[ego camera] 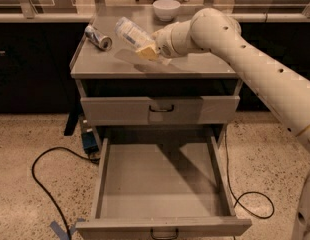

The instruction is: Pick blue plastic bottle from middle drawer and place on counter

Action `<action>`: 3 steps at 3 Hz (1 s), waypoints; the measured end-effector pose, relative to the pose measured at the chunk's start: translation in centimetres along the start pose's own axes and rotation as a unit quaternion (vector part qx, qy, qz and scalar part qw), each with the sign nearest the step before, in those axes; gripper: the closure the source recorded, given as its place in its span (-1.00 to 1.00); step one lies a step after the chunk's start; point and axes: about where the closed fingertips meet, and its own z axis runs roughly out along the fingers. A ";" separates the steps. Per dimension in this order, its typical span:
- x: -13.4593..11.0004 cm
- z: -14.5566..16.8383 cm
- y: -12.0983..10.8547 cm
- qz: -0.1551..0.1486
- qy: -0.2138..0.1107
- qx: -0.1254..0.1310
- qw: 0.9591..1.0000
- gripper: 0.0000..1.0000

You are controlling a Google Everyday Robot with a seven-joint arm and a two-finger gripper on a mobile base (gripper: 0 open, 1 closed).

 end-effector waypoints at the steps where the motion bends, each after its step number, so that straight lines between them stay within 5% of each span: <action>1: 0.0 0.0 0.0 0.000 0.000 0.000 1.000 1.00; 3: -0.6 1.8 -0.6 -0.023 0.011 -0.003 1.000 1.00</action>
Offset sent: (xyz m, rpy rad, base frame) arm 0.0065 0.0086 0.0009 -0.0678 -0.0206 0.0027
